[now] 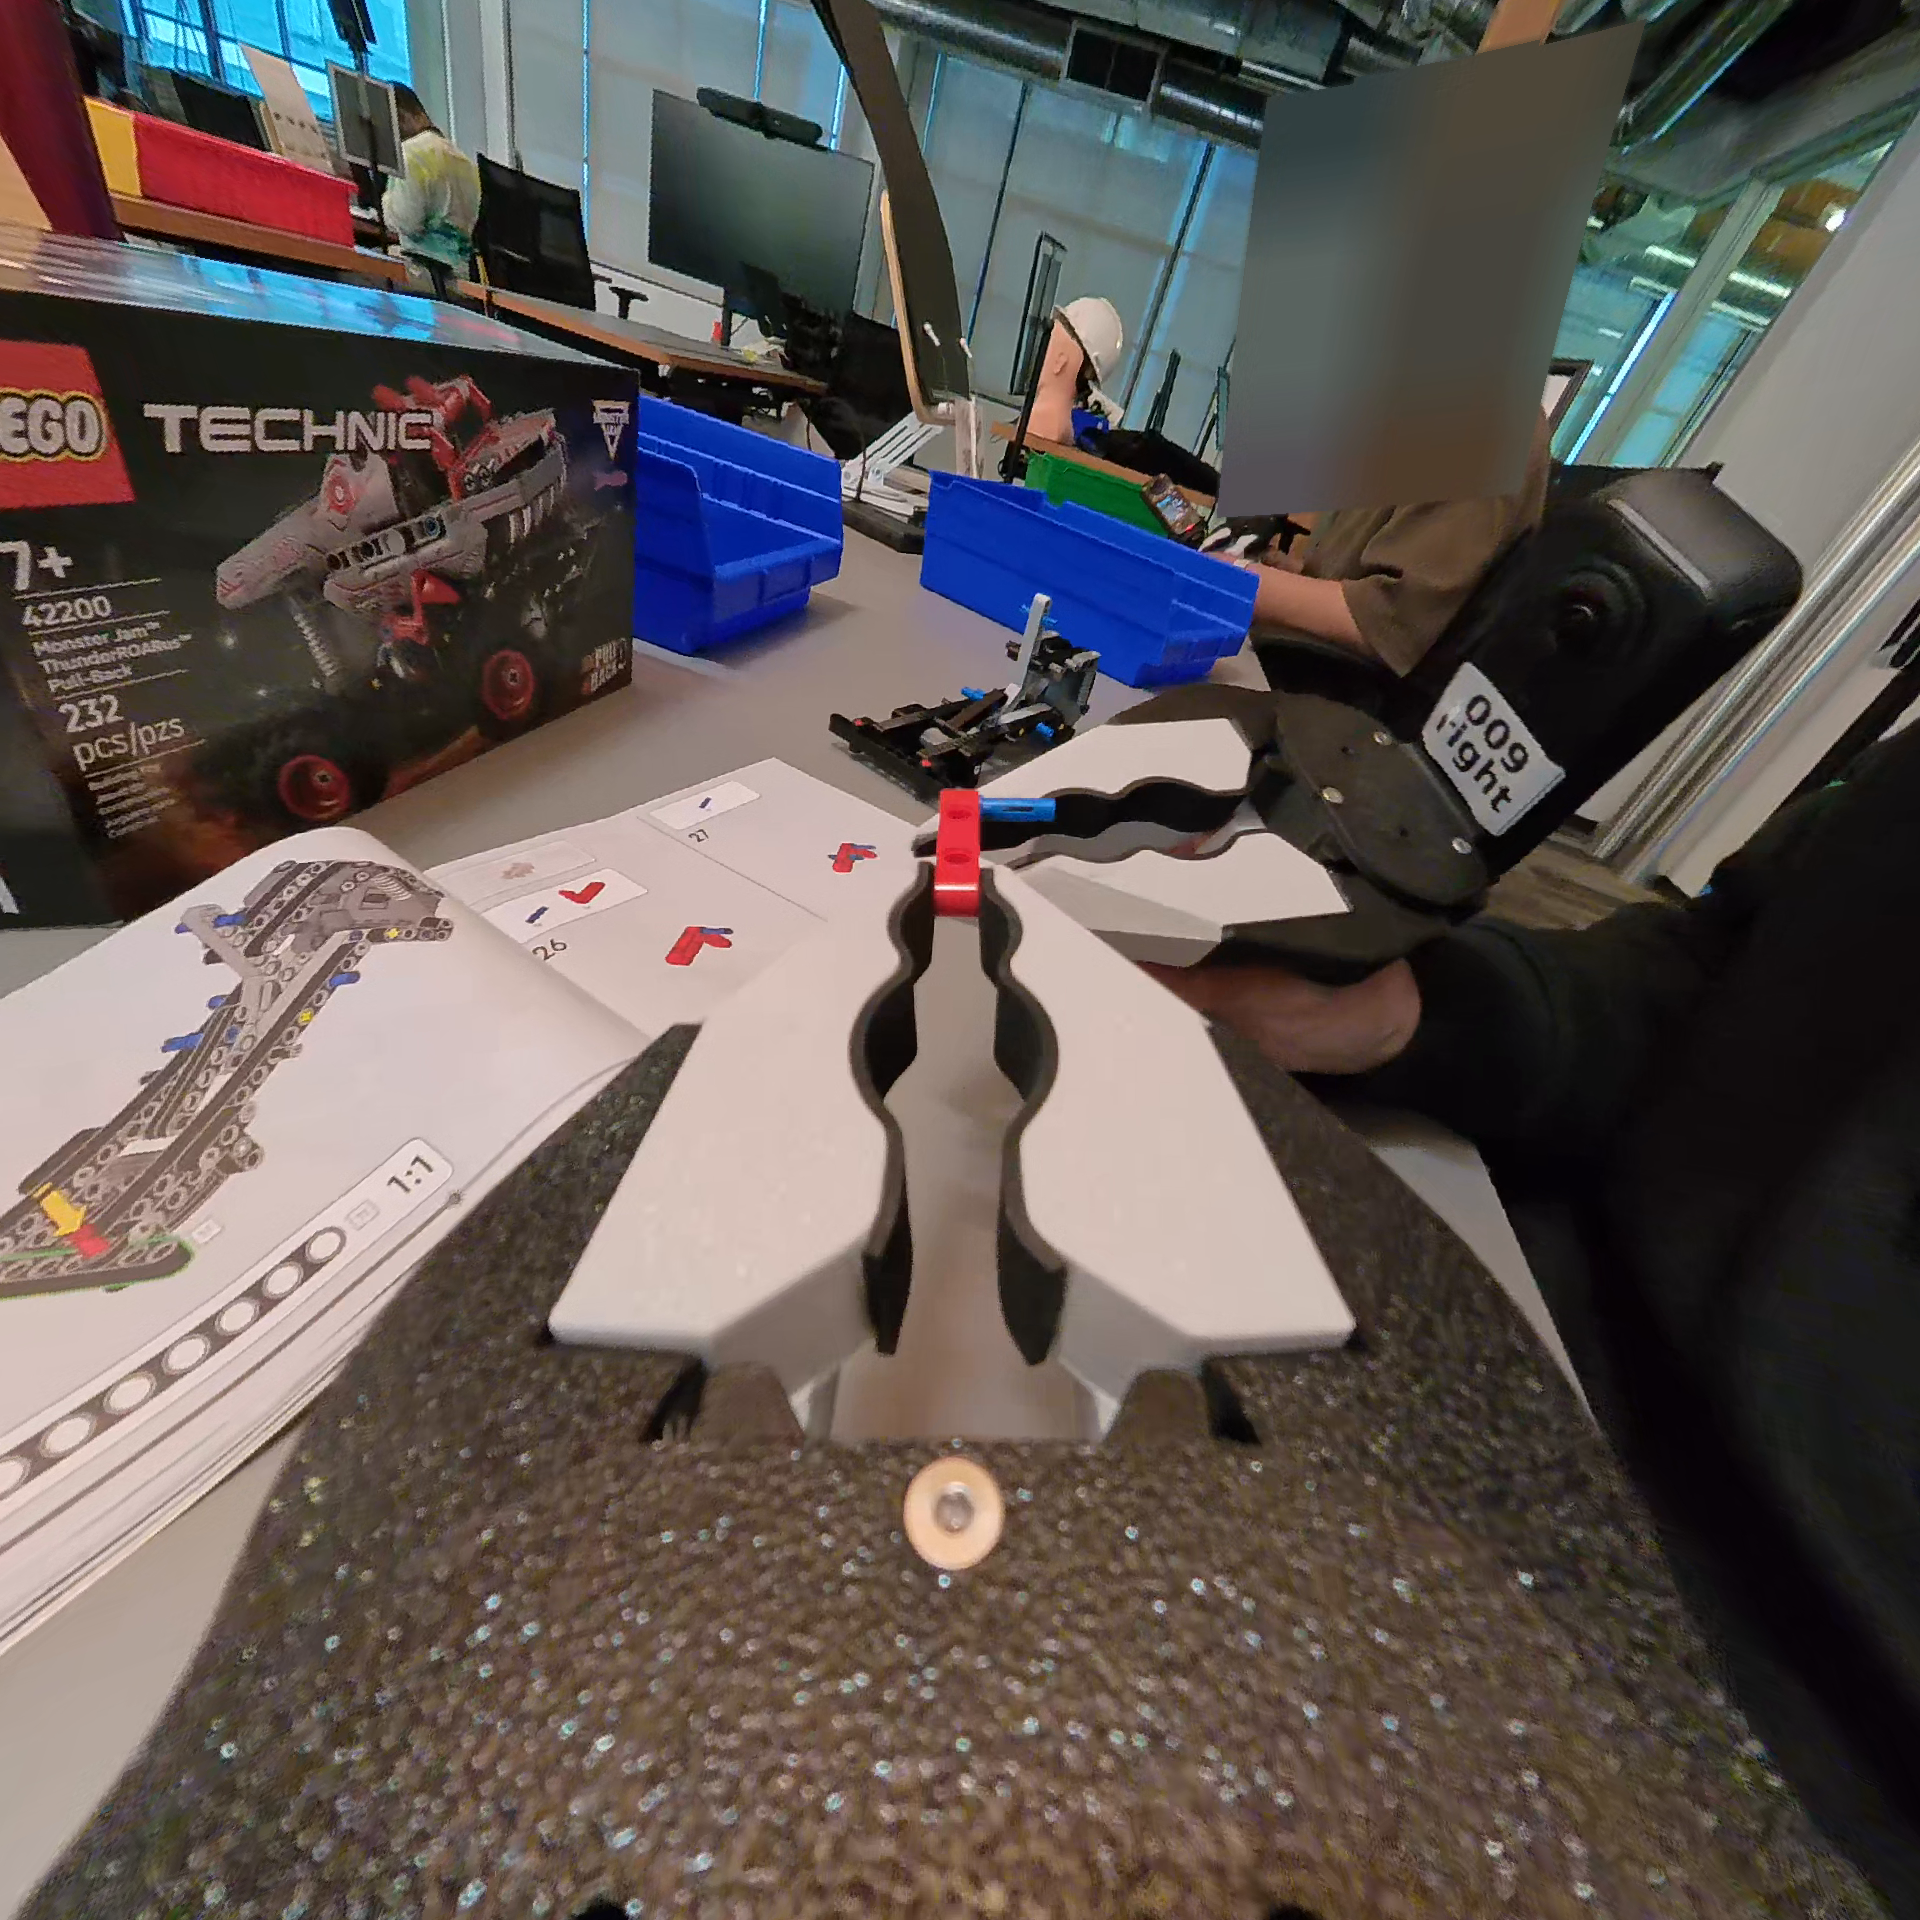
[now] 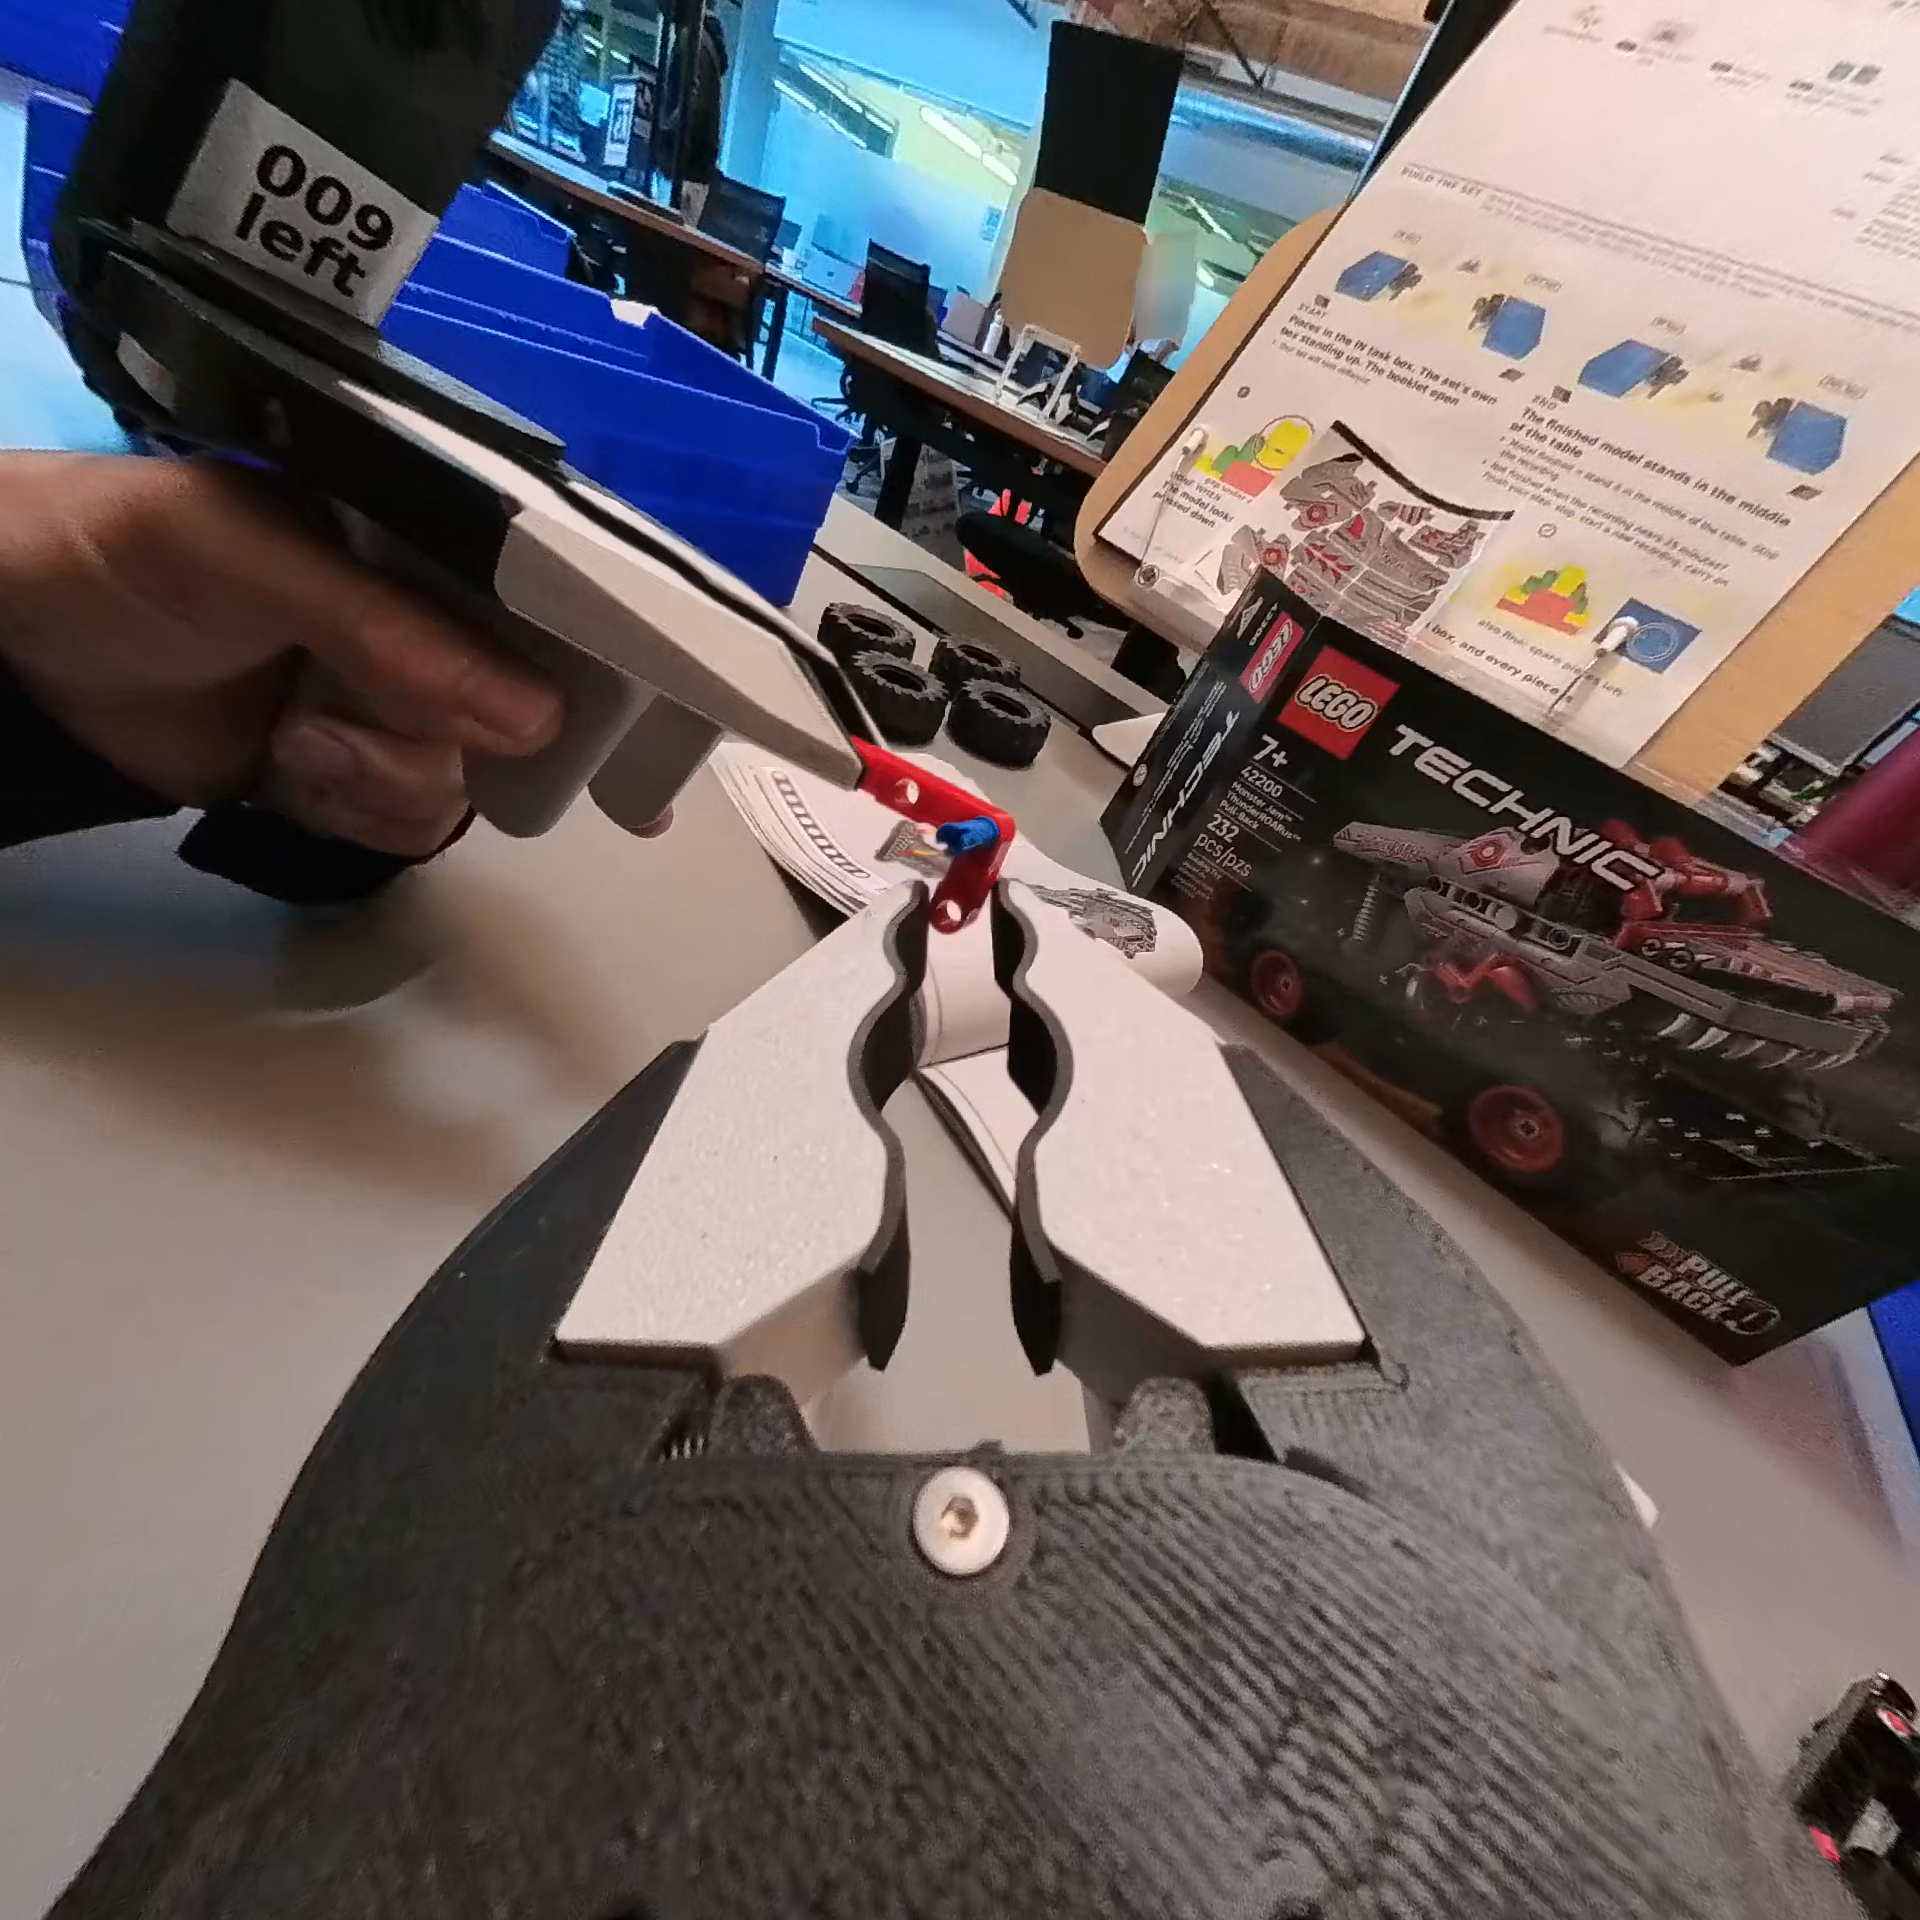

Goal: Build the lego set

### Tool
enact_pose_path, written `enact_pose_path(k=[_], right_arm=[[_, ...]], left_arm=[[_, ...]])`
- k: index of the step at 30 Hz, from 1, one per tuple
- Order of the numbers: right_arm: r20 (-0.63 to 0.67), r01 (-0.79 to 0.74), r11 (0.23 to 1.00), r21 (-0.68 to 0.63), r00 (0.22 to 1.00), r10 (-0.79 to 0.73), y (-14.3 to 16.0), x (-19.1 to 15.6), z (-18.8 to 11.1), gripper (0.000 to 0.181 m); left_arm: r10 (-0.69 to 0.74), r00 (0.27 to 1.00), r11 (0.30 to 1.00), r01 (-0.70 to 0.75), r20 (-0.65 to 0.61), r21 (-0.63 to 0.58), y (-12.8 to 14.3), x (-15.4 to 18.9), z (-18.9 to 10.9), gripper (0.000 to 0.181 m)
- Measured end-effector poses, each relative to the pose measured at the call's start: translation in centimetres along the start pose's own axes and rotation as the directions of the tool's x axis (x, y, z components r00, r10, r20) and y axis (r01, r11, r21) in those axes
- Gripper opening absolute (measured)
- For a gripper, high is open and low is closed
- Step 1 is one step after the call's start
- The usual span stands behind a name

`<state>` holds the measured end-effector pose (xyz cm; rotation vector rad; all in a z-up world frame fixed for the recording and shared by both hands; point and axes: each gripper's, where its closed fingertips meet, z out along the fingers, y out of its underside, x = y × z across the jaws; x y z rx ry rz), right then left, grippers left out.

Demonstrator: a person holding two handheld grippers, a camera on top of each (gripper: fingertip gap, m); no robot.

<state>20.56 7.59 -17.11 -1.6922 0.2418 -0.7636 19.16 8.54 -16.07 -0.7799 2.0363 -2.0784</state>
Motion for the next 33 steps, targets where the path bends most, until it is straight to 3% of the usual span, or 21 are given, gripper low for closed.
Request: enact_pose_path(k=[1, 10, 17, 19, 22, 25, 28, 30, 33], right_arm=[[-0.011, 0.006, 1.000, 0.001, 1.000, -0.006, 0.0, 0.1, 0.0, 0.009], [-0.042, 0.032, 0.999, 0.014, 0.999, -0.031, -0.1, 0.5, 0.1, 0.011], [0.037, -0.050, 0.997, 0.059, 0.998, 0.048, -0.8, 0.1, -0.2, 0.010], [0.087, -0.053, 0.995, 0.088, 0.995, 0.046, -1.1, -0.3, -0.3, 0.010], [0.261, -0.098, 0.988, 0.122, 0.963, 0.063, -1.6, -1.7, -0.8, 0.011], [0.454, -0.205, 0.970, 0.128, 0.882, 0.127, -2.2, -2.9, -1.7, 0.014], [0.586, -0.272, 0.962, 0.023, 0.783, 0.208, -1.6, -3.8, -2.5, 0.013], [0.627, -0.265, 0.964, -0.007, 0.750, 0.211, -1.2, -4.2, -2.9, 0.012], [0.611, -0.240, 0.971, 0.006, 0.770, 0.186, -1.2, -4.1, -2.9, 0.007]], left_arm=[[-0.005, 1.000, 1.000, 0.005, 0.003, 0.002, 0.0, 0.0, 0.1, 0.005], [-0.033, 0.999, 0.999, 0.033, 0.005, 0.005, -0.1, 0.0, 0.4, 0.005], [0.174, 0.984, 0.985, -0.174, 0.026, 0.006, -0.5, 0.7, 0.1, 0.005], [0.237, 0.971, 0.971, -0.238, 0.018, 0.004, -0.6, 1.1, -0.2, 0.005], [0.318, 0.947, 0.948, -0.319, -0.031, -0.008, -0.4, 1.7, -1.1, 0.005], [0.303, 0.946, 0.952, -0.305, -0.111, 0.000, -0.2, 2.6, -1.7, 0.005], [0.324, 0.932, 0.942, -0.333, -0.164, -0.032, 0.6, 3.3, -1.6, 0.005], [0.320, 0.927, 0.941, -0.334, -0.196, -0.043, 1.0, 3.7, -1.4, 0.005], [0.305, 0.930, 0.947, -0.320, -0.207, -0.041, 1.0, 3.8, -1.4, 0.005]])
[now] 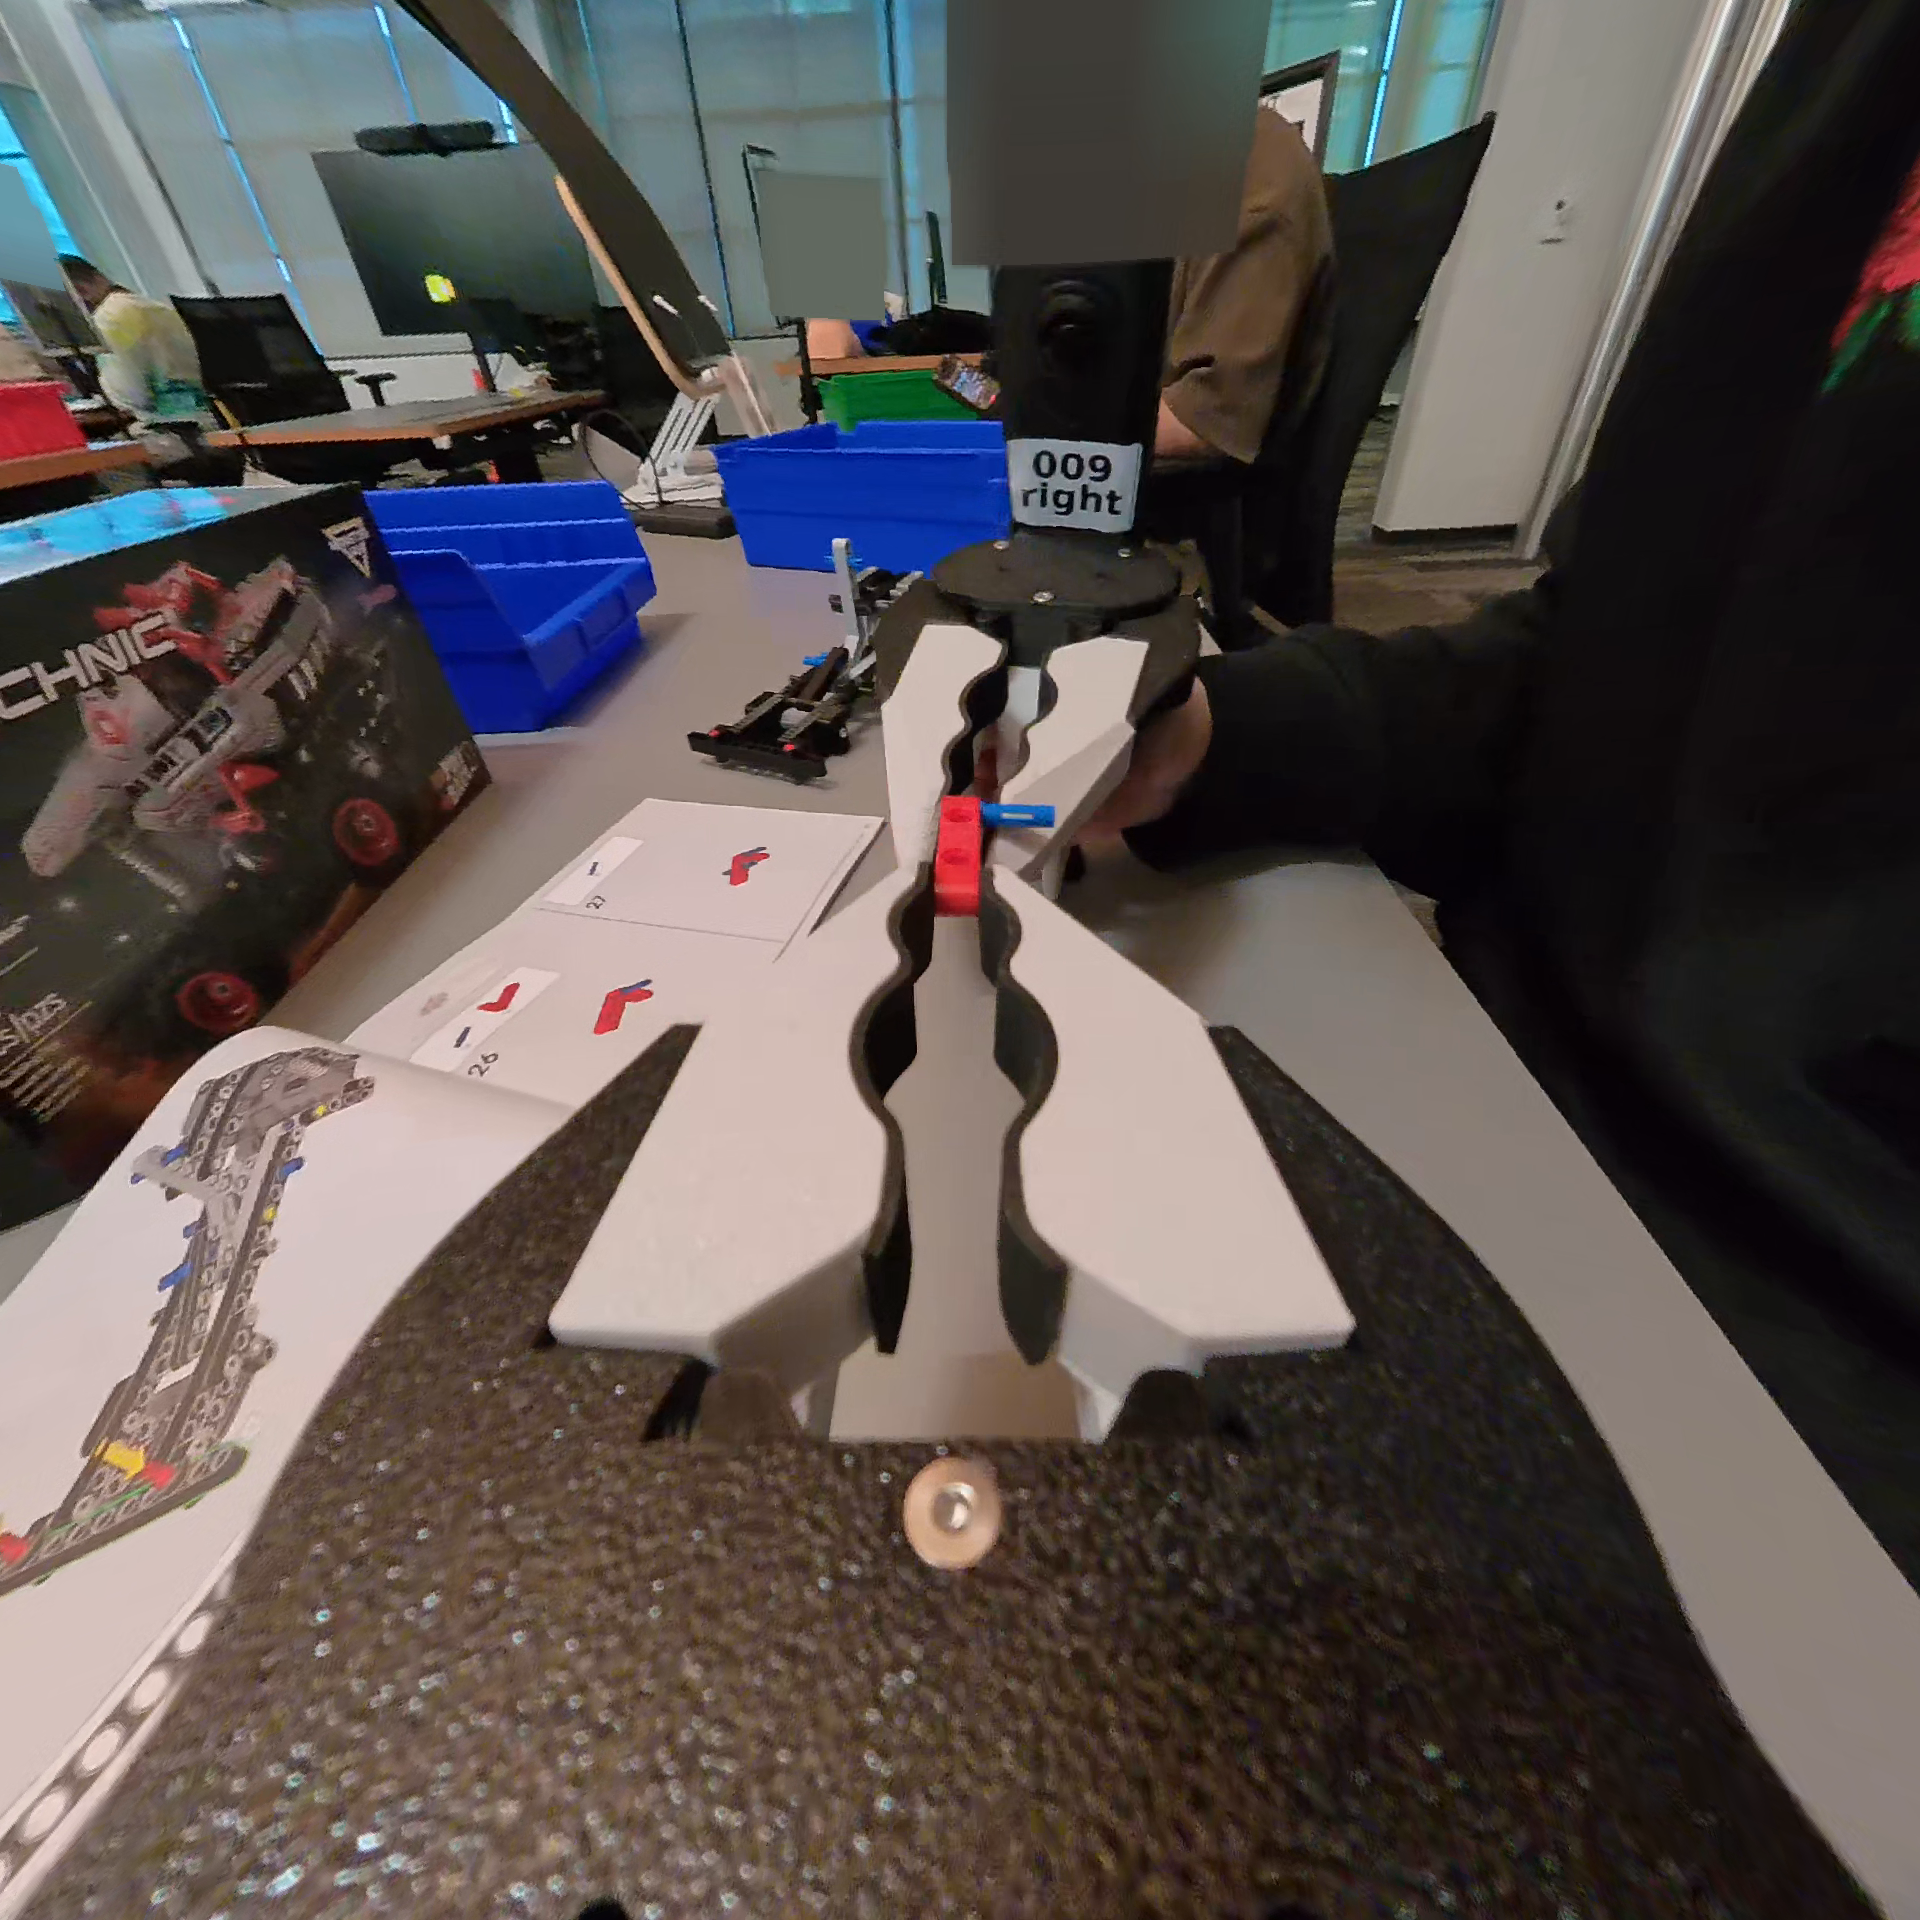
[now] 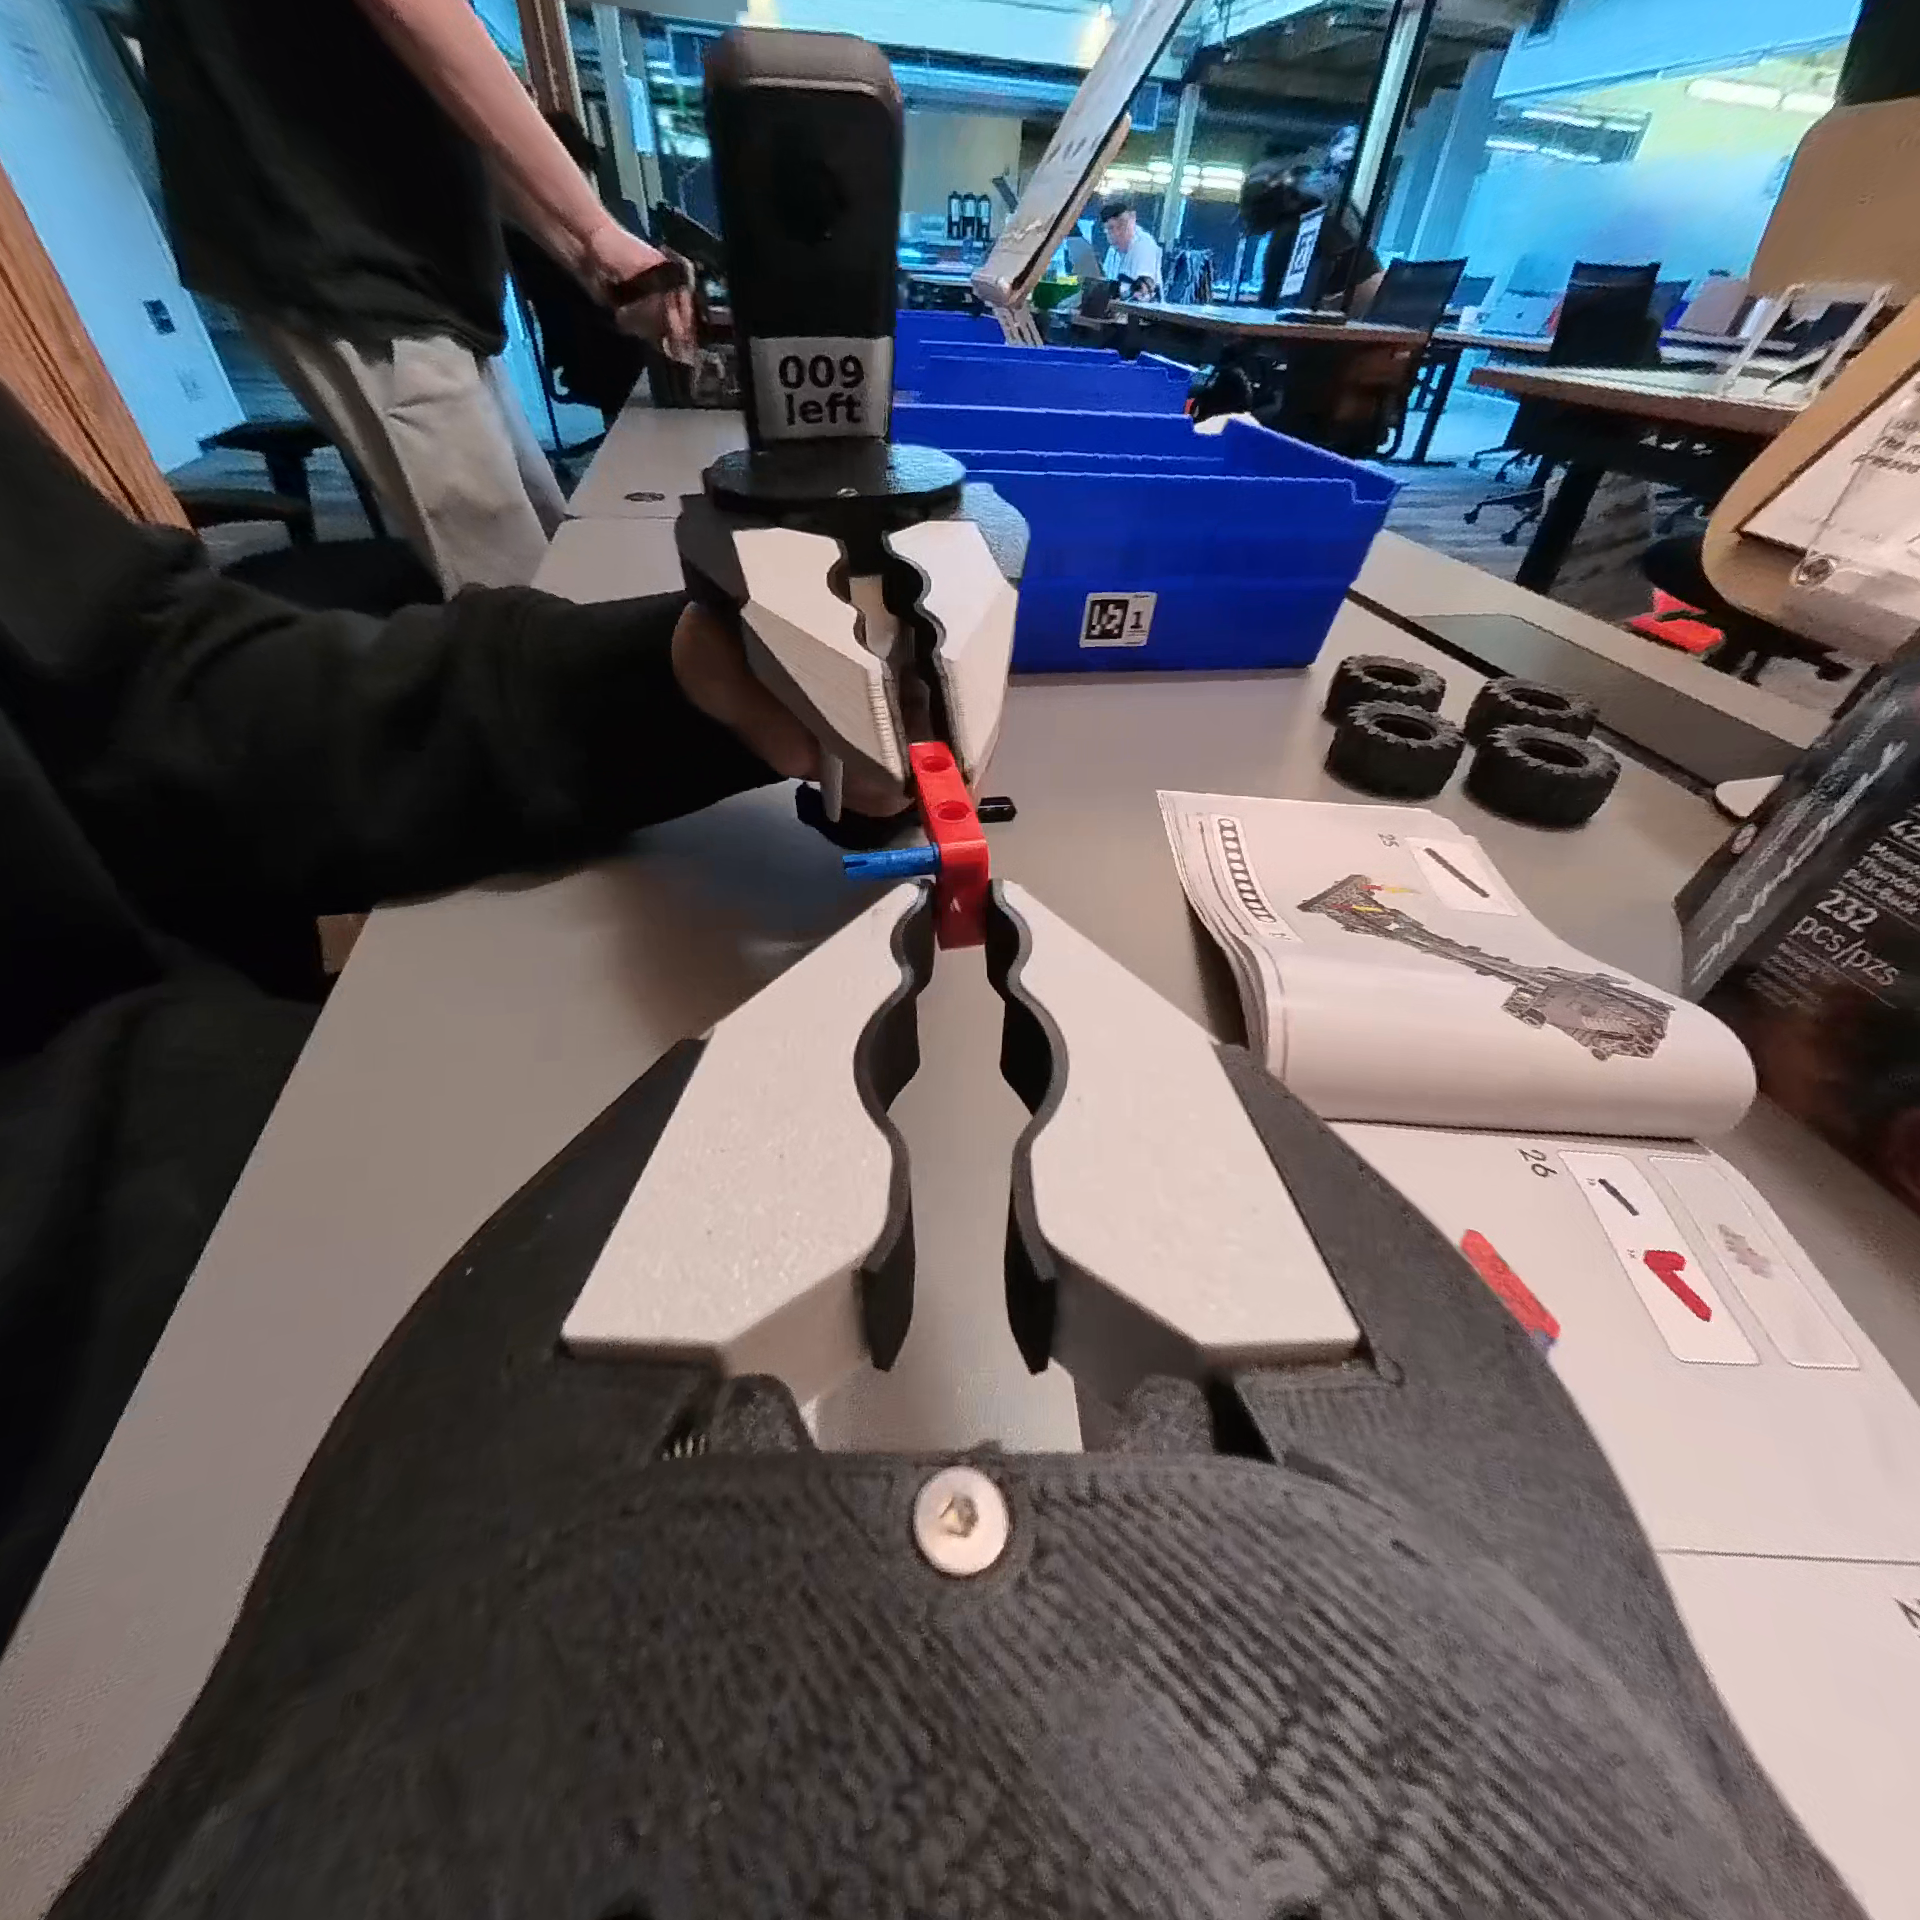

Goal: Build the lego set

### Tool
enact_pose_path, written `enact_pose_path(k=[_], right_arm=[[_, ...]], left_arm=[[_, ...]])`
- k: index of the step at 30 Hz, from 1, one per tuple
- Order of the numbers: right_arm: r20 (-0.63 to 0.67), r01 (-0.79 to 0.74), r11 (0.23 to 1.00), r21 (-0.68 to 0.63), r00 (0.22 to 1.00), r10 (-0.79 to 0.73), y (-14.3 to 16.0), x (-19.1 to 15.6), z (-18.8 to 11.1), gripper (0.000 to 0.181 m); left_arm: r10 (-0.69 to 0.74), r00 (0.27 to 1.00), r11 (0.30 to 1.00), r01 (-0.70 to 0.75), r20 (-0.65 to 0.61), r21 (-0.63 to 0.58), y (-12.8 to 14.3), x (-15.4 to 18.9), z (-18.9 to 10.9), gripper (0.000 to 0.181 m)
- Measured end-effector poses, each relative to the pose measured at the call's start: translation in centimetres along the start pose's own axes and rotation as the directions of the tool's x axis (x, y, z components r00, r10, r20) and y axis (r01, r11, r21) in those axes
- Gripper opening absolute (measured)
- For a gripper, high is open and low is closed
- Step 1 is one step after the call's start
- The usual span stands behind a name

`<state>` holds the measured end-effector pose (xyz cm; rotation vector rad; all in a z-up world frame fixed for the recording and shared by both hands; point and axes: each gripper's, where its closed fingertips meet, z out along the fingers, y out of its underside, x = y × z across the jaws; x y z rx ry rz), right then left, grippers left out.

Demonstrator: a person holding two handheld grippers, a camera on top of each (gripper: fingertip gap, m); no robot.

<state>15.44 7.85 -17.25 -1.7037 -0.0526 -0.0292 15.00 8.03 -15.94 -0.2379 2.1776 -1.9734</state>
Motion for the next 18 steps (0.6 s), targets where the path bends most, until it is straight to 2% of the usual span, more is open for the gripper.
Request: enact_pose_path(k=[5, 9, 14, 18], right_arm=[[-0.034, 0.017, 0.999, 0.034, 0.999, -0.016, -0.5, 0.3, 0.3, 0.006], [-0.004, -0.018, 0.998, 0.056, 1.000, 0.019, -0.7, 0.3, 0.1, 0.006], [-0.052, -0.028, 0.999, 0.031, 0.998, 0.030, -0.4, 1.0, 0.3, 0.006], [-0.086, -0.072, 0.995, 0.071, 0.993, 0.078, -0.8, 1.9, -0.2, 0.005]], left_arm=[[0.002, 1.000, 0.999, -0.003, 0.030, 0.040, -0.4, -0.5, -0.3, 0.005], [0.009, 0.999, 0.998, -0.012, 0.038, 0.060, -0.7, -0.5, -0.2, 0.005], [0.031, 0.993, 0.997, -0.039, 0.116, 0.061, -0.5, -1.5, -0.3, 0.008], [0.021, 0.984, 0.994, -0.040, 0.175, 0.102, -1.1, -2.4, -0.8, 0.019]])
